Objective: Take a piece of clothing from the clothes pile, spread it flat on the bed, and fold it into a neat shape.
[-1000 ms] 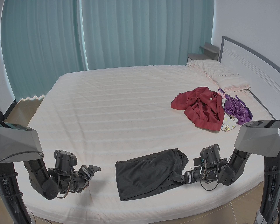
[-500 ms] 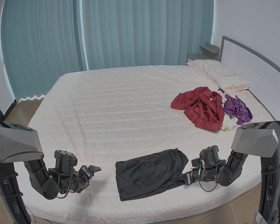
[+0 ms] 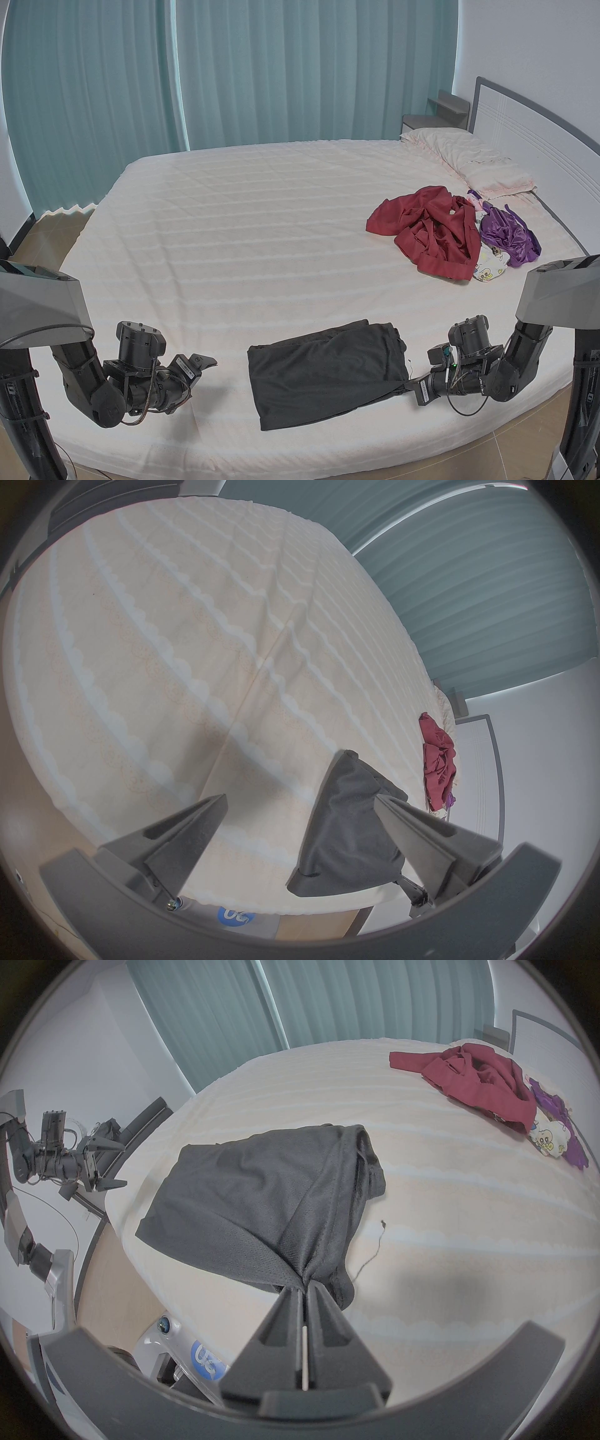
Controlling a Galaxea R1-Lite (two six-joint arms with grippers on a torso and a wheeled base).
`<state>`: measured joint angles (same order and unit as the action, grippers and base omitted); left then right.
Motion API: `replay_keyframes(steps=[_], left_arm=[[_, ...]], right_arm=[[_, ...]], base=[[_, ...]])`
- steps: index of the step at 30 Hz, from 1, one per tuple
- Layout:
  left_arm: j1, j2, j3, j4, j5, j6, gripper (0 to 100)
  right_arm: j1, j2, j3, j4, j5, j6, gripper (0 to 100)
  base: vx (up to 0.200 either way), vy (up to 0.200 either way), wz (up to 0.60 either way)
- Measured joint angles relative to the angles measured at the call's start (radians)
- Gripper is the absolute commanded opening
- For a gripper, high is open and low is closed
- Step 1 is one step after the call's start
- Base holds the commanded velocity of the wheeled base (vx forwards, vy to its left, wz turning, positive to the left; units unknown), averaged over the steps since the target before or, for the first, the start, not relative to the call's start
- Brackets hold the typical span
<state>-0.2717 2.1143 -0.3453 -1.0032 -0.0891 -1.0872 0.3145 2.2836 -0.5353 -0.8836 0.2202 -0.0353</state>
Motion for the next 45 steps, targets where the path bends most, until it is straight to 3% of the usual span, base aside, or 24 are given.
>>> replay_keyframes(steps=[10,11,18,27,39,40,45], left_arm=[[0.000,0.000,0.000,0.000,0.000,0.000,100],[0.000,0.000,0.000,0.000,0.000,0.000,100],[0.000,0.000,0.000,0.000,0.000,0.000,100],[0.000,0.000,0.000,0.000,0.000,0.000,100],[-0.001,0.002,0.000,0.000,0.002,0.000,100],[-0.002,0.003,0.000,0.000,0.002,0.000,100],[-0.004,0.004,0.000,-0.001,0.003,0.000,100]], right_arm=[[-0.014,-0.014,0.060,-0.002,-0.001,-0.040,0],[-0.015,-0.014,0.061,-0.003,-0.001,-0.040,100],[-0.023,-0.024,0.049,-0.021,0.004,-0.014,100],[-0.036,-0.032,-0.112,0.000,0.007,0.263,100],[-0.027,0.125,-0.401,0.112,-0.063,0.413,100],[-0.027,0.135,-0.415,0.120,-0.063,0.416,0],[-0.019,0.184,-0.483,0.145,-0.075,0.465,0]], base=[[0.000,0.000,0.00],[0.000,0.000,0.00],[0.000,0.000,0.00],[0.000,0.000,0.00],[0.000,0.000,0.00],[0.000,0.000,0.00],[0.000,0.000,0.00]])
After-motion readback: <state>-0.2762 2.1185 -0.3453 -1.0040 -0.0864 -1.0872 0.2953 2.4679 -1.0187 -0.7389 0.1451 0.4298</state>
